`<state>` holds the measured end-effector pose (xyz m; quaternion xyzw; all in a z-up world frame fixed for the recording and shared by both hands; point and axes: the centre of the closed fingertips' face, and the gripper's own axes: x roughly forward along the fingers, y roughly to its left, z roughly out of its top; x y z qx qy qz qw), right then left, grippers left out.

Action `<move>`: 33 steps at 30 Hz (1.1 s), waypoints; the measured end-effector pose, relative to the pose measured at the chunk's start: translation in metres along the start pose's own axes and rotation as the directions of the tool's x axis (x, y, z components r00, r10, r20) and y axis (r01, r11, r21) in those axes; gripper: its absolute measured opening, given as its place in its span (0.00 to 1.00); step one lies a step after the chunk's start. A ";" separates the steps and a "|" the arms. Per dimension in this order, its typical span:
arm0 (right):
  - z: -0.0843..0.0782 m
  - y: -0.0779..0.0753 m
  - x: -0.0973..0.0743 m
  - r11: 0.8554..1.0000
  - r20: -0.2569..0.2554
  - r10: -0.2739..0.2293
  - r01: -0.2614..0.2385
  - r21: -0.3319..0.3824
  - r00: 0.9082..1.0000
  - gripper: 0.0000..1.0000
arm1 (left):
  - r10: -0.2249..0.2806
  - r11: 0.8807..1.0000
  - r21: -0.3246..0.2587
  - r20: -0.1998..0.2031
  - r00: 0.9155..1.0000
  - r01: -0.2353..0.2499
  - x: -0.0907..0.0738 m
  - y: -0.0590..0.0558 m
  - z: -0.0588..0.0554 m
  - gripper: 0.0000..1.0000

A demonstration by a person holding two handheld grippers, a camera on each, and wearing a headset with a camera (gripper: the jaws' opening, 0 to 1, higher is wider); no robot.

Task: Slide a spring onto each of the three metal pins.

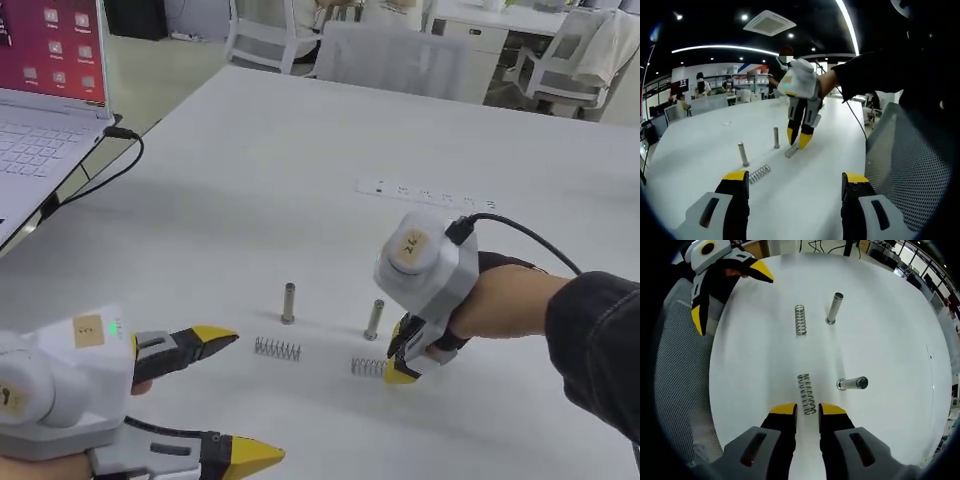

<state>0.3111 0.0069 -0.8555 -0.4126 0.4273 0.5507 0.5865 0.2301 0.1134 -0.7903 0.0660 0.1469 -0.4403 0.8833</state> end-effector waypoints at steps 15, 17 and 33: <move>-0.003 0.001 0.007 1.000 -0.020 0.000 -0.001 -0.025 1.000 0.12 | 0.003 1.000 -0.008 0.001 1.000 -0.003 0.000 0.000 -0.001 0.71; -0.003 0.001 0.007 1.000 -0.020 0.004 -0.004 -0.021 1.000 0.11 | 0.003 1.000 -0.008 0.001 1.000 -0.003 0.000 -0.001 -0.002 0.71; -0.001 0.006 -0.001 0.999 -0.019 -0.006 0.005 -0.039 1.000 0.08 | -0.010 1.000 -0.004 0.005 1.000 0.010 0.002 -0.004 0.000 0.69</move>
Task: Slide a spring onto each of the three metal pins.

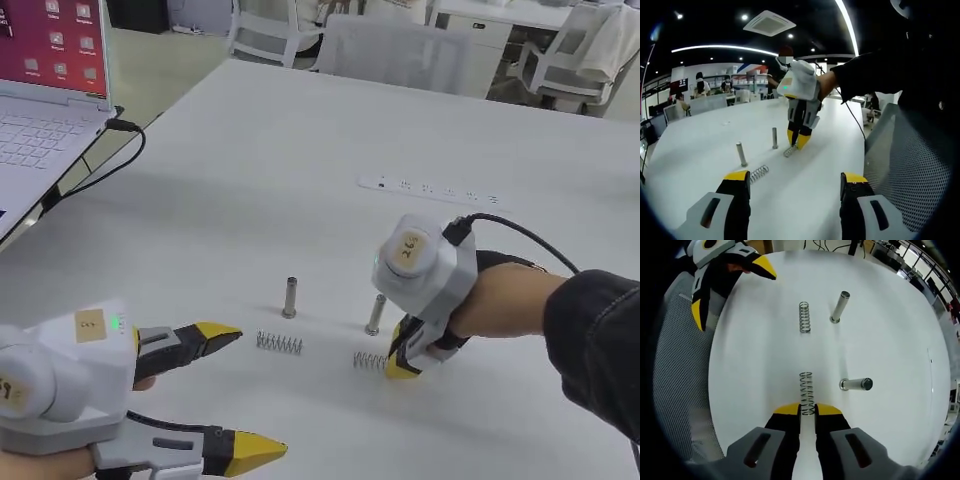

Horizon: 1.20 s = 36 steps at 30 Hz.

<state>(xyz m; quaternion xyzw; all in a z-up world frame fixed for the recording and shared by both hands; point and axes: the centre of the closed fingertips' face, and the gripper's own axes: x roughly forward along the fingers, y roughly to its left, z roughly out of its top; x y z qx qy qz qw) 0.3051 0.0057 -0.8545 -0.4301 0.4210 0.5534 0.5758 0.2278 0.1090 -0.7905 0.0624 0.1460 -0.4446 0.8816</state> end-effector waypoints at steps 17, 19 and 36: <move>0.038 0.041 -0.029 0.994 0.052 0.048 -0.043 -0.104 0.997 0.08 | -0.043 0.999 0.009 0.018 0.999 0.043 0.006 -0.010 0.011 0.64; 0.043 0.044 -0.031 0.991 0.055 0.047 -0.040 -0.128 0.997 0.08 | -0.046 0.999 0.012 0.018 0.999 0.046 0.006 -0.011 0.012 0.63; 0.068 0.075 -0.037 0.972 0.068 0.083 -0.066 -0.227 0.994 0.08 | -0.096 0.995 0.020 0.026 0.995 0.095 0.011 -0.019 0.018 0.42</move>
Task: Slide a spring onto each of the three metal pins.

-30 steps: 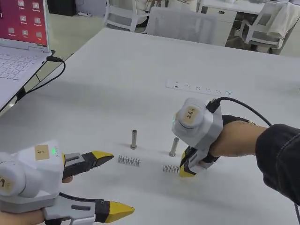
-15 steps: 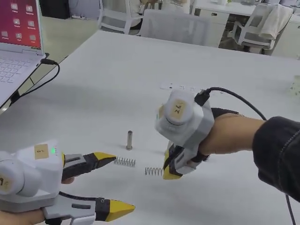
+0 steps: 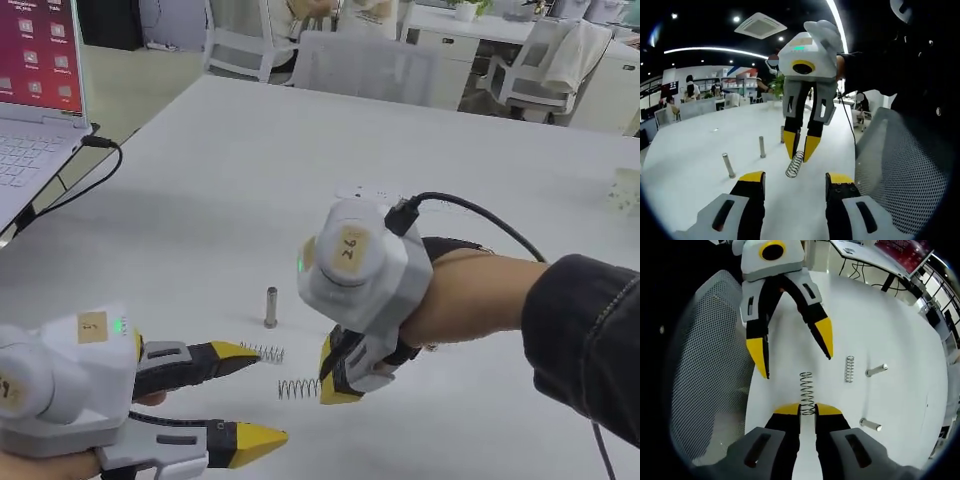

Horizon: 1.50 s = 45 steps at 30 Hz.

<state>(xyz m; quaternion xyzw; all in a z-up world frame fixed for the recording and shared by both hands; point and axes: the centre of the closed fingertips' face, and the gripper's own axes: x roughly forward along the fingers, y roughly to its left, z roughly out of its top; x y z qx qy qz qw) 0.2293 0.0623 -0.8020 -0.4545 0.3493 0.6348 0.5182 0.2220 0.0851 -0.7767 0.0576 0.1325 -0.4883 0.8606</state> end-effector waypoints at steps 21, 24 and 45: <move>0.018 0.012 -0.005 0.998 0.035 0.018 -0.015 -0.061 0.999 0.08 | -0.054 0.998 0.017 0.026 0.998 0.054 0.000 -0.010 0.003 0.16; 0.018 0.013 -0.005 0.998 0.035 0.018 -0.016 -0.064 0.999 0.08 | -0.063 0.998 0.021 0.024 0.998 0.062 0.000 -0.011 0.003 0.10; 0.013 0.015 -0.003 0.997 0.046 0.048 -0.046 -0.055 0.998 0.09 | -0.087 0.995 0.043 0.034 0.996 0.086 0.002 -0.015 0.006 0.02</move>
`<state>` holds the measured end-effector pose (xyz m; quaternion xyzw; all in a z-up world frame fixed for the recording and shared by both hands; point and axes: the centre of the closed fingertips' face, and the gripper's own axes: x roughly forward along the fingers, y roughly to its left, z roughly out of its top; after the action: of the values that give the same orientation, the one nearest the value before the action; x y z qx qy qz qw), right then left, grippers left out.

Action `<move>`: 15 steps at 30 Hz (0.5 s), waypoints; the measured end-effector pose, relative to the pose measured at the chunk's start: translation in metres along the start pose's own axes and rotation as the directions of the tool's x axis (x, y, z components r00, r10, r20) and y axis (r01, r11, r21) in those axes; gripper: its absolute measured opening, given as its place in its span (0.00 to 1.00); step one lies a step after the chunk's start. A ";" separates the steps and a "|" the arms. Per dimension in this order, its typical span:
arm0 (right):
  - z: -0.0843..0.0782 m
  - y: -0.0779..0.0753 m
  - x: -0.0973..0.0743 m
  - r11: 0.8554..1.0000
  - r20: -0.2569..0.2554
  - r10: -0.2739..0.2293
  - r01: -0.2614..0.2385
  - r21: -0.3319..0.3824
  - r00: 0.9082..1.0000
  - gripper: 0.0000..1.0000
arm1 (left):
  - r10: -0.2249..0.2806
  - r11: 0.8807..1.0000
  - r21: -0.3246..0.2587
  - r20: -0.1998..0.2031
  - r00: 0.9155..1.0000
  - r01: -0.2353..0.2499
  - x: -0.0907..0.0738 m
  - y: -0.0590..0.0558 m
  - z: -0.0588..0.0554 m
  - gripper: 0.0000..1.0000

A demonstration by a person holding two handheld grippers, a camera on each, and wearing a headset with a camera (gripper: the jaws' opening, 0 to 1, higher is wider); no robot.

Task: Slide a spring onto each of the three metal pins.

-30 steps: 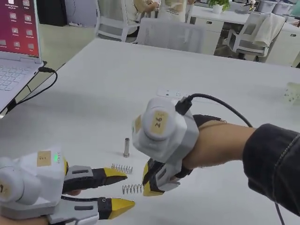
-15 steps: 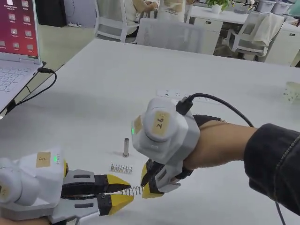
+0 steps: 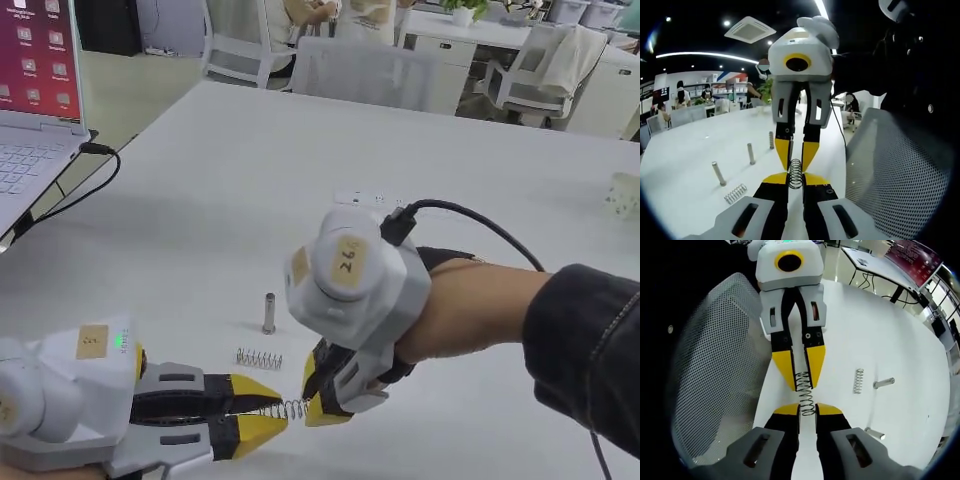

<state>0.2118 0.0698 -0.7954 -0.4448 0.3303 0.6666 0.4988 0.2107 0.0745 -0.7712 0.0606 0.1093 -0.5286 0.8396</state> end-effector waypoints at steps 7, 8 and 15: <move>-0.005 0.002 0.005 1.000 -0.008 0.010 -0.010 0.006 1.000 0.10 | -0.006 1.000 -0.001 0.025 1.000 0.006 -0.001 -0.002 0.009 0.02; -0.006 0.002 0.005 1.000 -0.010 0.011 -0.011 0.007 1.000 0.10 | -0.008 1.000 0.002 0.032 0.999 0.008 -0.001 -0.003 0.011 0.02; -0.008 0.003 0.006 1.000 -0.007 0.018 -0.017 0.015 1.000 0.10 | -0.013 1.000 0.006 0.055 0.998 0.012 0.000 -0.006 0.020 0.02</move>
<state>0.2103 0.0642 -0.8041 -0.4405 0.3408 0.6669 0.4950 0.2079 0.0670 -0.7515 0.0477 0.0850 -0.5356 0.8388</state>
